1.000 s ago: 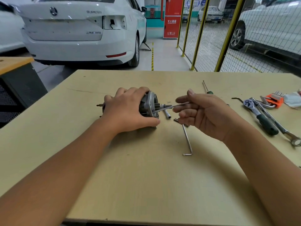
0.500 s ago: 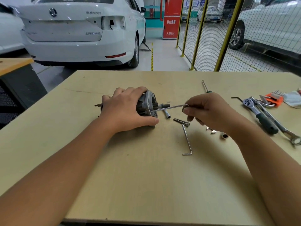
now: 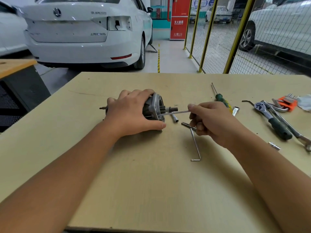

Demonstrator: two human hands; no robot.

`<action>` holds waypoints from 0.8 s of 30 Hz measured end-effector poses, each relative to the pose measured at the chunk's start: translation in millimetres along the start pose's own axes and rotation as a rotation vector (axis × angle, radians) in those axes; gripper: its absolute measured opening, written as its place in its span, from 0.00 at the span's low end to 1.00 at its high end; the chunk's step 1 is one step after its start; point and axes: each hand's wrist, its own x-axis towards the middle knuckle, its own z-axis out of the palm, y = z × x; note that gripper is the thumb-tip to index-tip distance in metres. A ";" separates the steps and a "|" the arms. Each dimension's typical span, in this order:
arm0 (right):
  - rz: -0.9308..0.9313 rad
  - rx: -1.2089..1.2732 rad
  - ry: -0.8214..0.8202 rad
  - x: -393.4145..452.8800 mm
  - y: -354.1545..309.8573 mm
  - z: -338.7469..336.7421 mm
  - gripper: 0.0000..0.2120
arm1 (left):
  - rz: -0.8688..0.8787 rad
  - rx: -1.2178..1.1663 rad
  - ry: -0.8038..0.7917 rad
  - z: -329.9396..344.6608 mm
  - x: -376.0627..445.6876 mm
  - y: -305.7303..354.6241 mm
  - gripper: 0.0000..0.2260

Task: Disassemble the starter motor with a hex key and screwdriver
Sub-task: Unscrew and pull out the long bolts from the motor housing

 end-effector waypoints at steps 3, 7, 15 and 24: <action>-0.147 -0.047 -0.017 0.2 -1.3 -3.0 0.09 | 0.000 0.000 -0.003 -0.4 -0.2 -0.3 0.46; -0.506 -0.130 -0.003 0.2 -3.2 -4.5 0.10 | 0.003 0.013 -0.001 1.8 0.8 -1.8 0.46; -0.544 -0.261 0.035 -1.7 -5.3 -5.8 0.10 | 0.002 0.006 0.001 2.1 1.9 -2.3 0.46; 0.082 0.334 -0.259 -6.9 -13.2 -9.8 0.09 | 0.005 0.001 0.000 1.0 1.9 -1.8 0.45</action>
